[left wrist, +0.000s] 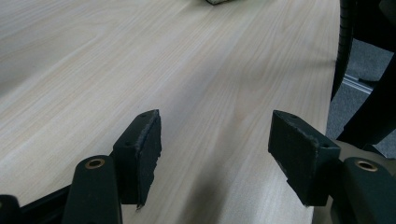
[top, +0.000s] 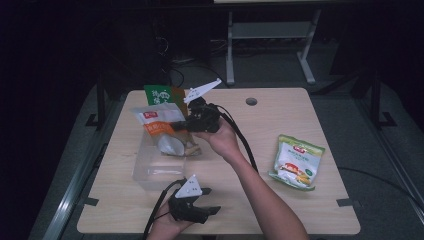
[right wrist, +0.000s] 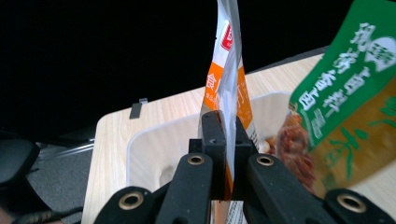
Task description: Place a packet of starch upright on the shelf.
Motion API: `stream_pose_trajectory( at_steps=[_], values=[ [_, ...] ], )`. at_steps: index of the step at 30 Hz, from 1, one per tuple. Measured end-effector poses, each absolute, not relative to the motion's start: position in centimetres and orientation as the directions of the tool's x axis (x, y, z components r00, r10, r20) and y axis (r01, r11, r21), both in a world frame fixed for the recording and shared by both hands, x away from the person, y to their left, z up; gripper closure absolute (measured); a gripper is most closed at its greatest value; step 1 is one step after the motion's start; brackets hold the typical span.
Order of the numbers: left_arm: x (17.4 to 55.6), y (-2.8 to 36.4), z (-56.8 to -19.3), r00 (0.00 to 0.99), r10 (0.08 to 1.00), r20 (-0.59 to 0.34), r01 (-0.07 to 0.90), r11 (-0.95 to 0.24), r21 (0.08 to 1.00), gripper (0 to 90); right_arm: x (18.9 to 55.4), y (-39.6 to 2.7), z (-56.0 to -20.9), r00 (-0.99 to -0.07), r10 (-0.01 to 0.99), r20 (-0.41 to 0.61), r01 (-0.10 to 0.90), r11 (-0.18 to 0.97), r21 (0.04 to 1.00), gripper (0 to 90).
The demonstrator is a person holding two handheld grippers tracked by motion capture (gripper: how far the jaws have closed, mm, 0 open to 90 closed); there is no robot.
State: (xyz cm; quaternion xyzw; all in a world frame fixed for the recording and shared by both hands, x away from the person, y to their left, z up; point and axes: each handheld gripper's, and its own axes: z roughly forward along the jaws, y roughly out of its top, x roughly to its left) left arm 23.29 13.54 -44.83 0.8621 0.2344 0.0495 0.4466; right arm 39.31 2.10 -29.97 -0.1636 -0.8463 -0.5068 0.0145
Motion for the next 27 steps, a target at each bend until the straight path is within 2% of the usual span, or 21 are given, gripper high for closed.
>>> stream_pose_trajectory(
  at_steps=[16,27],
  values=[
    [23.3,13.6,-45.1,0.877,0.463,-0.130,0.374,-0.486,0.790,32.9,40.6,7.0,-33.2,-0.936,0.229,0.269,0.345,0.431,0.834,89.9],
    [23.4,13.6,-45.0,0.888,0.446,-0.108,0.353,-0.514,0.782,32.9,40.7,7.9,-36.1,-0.919,0.266,0.292,0.386,0.452,0.804,89.3]
  ],
)
